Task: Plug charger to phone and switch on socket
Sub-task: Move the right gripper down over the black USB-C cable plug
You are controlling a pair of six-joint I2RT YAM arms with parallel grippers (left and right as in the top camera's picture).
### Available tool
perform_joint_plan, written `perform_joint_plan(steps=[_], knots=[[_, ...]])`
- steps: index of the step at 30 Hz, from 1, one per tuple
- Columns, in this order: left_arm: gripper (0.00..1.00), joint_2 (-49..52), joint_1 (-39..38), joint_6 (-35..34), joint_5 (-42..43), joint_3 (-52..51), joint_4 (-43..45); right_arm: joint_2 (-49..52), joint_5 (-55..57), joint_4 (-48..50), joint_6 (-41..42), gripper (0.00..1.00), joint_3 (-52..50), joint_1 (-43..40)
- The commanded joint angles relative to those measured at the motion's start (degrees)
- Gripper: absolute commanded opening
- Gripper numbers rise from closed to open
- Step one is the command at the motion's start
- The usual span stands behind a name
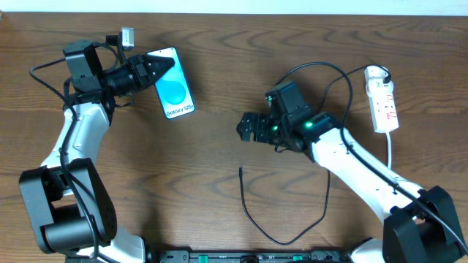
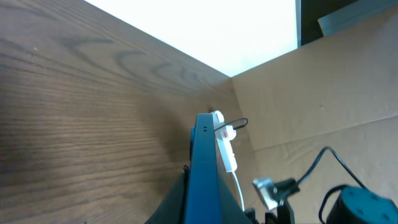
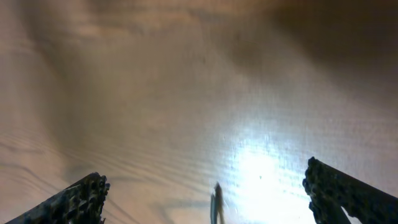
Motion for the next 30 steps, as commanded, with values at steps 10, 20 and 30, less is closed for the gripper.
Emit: perform_joint_plan(steps=[10, 20, 30], knots=[[0.07, -1.4, 0.3, -0.9, 0.1, -0.5, 0.2, -0.4, 7.7, -5.6, 4.2, 0.93, 1.0, 9.0], [0.07, -1.4, 0.3, -0.9, 0.1, -0.5, 0.2, -0.4, 11.5, -7.8, 9.3, 0.92, 1.0, 13.5], [0.07, -1.4, 0.3, -0.9, 0.2, -0.5, 0.2, 2.8, 14.3, -9.3, 12.5, 0.92, 0.9, 15.3]])
